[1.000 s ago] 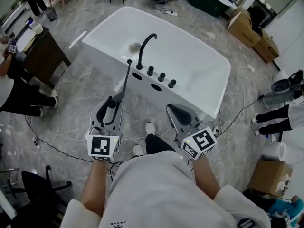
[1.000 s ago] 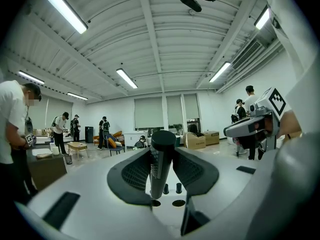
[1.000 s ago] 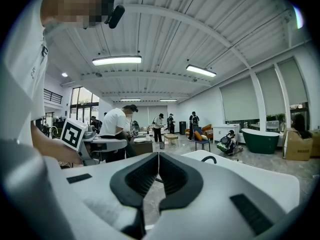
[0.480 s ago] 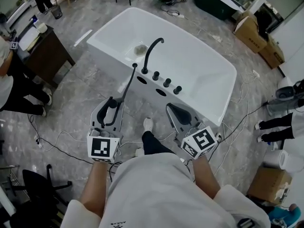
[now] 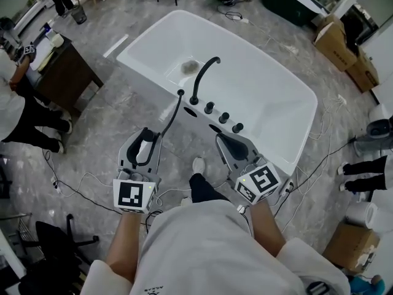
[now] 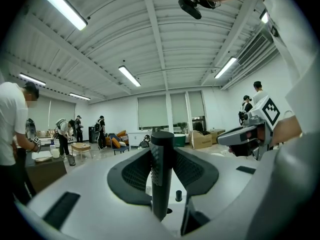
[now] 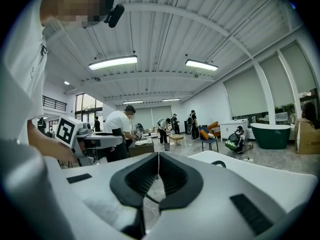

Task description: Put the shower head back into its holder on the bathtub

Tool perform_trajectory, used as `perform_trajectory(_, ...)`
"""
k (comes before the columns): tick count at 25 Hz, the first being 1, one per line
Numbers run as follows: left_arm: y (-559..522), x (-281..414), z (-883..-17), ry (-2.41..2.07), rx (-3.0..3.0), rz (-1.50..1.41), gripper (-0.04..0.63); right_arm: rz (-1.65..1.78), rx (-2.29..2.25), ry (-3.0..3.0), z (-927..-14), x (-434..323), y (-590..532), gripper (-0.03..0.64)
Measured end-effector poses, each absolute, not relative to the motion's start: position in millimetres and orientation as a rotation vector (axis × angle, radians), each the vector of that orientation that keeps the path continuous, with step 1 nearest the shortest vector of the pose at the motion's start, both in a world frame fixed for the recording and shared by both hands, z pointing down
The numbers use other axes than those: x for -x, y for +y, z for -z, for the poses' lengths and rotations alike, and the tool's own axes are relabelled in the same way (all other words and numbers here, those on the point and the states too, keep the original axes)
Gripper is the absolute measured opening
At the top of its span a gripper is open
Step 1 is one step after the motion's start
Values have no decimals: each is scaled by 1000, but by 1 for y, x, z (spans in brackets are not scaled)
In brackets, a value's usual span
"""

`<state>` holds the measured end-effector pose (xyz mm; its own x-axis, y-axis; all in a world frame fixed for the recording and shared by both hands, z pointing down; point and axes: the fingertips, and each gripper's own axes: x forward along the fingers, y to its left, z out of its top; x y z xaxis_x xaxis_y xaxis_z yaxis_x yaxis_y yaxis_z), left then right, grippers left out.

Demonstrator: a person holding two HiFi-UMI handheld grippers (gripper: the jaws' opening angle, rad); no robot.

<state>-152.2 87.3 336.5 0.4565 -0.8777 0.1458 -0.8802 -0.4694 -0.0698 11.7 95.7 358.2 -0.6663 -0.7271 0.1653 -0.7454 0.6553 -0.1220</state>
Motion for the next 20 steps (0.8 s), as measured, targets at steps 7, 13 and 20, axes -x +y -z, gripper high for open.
perform_trajectory(7, 42, 148, -334, -1628, -2645, -252, 141, -291, -1179, -2761, -363, -16, 47, 18)
perform_trajectory(13, 8, 142, -328, -1641, -2651, -246, 141, -290, -1146, -2779, -361, -15, 7, 18)
perform_trajectory(20, -35, 128, -313, -1643, -2672, -211, 141, -227, -1078, -2785, -355, -7, -37, 17)
